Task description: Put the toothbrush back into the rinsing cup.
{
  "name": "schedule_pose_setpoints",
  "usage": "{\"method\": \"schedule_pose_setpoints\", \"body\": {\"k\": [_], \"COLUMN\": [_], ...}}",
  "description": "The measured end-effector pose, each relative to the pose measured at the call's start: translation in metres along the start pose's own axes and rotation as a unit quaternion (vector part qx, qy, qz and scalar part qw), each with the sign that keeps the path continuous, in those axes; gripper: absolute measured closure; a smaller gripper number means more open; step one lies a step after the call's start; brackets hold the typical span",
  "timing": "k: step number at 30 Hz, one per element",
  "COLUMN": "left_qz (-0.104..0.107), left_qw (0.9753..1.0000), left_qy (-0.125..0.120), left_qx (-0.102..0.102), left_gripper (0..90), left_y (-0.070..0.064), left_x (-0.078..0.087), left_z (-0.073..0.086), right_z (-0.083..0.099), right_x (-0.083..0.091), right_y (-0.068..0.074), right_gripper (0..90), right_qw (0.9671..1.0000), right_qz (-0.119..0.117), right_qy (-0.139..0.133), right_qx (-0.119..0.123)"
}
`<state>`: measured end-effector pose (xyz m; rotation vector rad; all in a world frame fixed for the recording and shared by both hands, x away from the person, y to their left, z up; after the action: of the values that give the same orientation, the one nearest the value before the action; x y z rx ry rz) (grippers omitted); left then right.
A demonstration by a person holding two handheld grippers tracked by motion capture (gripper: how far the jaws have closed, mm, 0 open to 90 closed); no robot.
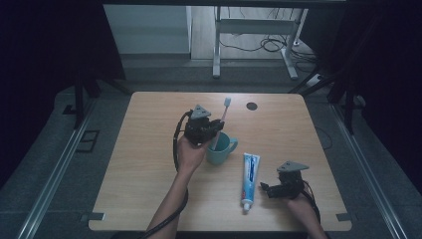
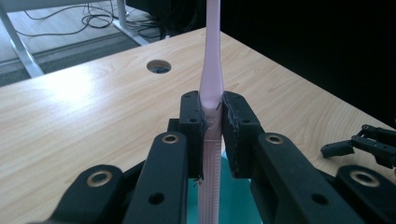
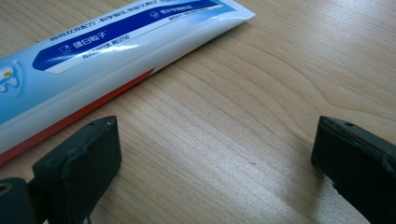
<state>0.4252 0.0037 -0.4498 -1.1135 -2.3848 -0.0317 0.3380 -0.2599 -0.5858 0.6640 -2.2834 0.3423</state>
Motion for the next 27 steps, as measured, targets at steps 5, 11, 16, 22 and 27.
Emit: {"method": "schedule_pose_setpoints", "body": {"k": [5,11,16,22,27], "left_qz": [-0.002,-0.009,-0.016,-0.022,-0.022], "left_qw": [1.0000,0.9998,0.9996,0.9992,0.9988], "left_qy": [0.004,0.012,0.022,0.034,0.042], "left_qx": [0.008,0.010,0.005,0.004,0.009], "left_gripper": [79.0,79.0,79.0,78.9,78.8], "left_y": [0.002,0.003,0.003,0.004,0.006], "left_x": [-0.005,-0.011,-0.015,-0.021,-0.024], "left_z": [0.011,0.021,0.027,0.035,0.041], "right_z": [0.000,0.000,0.000,0.000,0.000], "right_x": [0.000,0.000,0.000,0.000,0.000], "right_y": [0.000,0.000,0.000,0.000,0.000], "right_gripper": [1.2,1.2,1.2,1.2,1.2], "right_qw": [1.0000,1.0000,1.0000,1.0000,1.0000], "right_qz": [0.000,0.000,0.000,0.000,-0.001], "right_qy": [0.000,0.000,0.000,0.000,0.001], "right_qx": [0.000,0.000,0.000,0.000,0.000]}}
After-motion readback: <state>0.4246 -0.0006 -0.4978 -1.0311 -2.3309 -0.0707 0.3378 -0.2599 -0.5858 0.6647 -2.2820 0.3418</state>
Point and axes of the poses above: each handheld gripper's, and its own axes: x roughly backward along the jaws, z roughly out of its underside, y roughly to its left, the point moved 6 cm from there along -x, roughly forward along the jaws, and after that the axes turned 4 degrees about z, right-handed, at the moved point
